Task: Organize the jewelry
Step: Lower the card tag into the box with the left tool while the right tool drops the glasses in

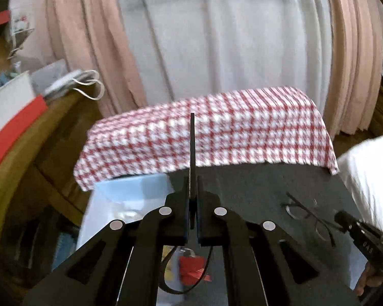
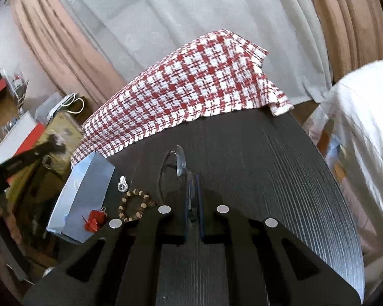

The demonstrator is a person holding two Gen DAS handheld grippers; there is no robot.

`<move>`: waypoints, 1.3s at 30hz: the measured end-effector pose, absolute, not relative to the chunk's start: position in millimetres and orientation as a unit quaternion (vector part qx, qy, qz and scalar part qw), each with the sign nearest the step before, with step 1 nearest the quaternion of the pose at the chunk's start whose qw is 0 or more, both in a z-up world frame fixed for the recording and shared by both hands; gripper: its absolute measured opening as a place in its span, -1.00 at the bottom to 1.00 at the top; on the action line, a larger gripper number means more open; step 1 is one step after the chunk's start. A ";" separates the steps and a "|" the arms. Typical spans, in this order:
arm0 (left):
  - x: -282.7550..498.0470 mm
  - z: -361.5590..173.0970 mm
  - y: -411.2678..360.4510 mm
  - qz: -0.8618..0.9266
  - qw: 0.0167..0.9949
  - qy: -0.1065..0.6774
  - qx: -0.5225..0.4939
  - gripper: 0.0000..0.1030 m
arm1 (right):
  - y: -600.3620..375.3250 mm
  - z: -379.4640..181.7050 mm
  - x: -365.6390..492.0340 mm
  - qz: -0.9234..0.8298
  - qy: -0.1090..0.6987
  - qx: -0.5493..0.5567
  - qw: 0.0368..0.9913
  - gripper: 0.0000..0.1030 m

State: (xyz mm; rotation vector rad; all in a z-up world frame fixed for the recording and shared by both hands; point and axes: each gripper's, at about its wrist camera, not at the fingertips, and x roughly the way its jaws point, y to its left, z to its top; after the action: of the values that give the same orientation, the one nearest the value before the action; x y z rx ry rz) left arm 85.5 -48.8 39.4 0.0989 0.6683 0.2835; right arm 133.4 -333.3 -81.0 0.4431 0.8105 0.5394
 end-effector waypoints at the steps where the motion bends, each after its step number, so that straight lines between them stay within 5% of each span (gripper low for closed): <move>1: 82.1 44.2 -41.1 0.146 0.934 0.323 0.046 -0.91 | -334.1 -82.0 134.0 0.257 0.387 0.215 0.859 -0.88; 21: 25.6 -2.1 68.0 0.185 0.918 0.345 -0.069 -0.91 | -275.9 0.9 131.7 0.278 0.331 0.125 0.893 -0.89; 39: 17.9 -38.2 101.2 0.132 0.916 0.354 -0.134 -0.90 | -89.8 36.0 98.7 0.409 0.323 0.064 0.851 -0.89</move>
State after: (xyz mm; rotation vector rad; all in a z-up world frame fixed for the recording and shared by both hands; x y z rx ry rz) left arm 17.9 101.2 -38.2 -0.2758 0.7281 0.2710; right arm 98.7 -89.8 36.0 0.1345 0.6793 0.8616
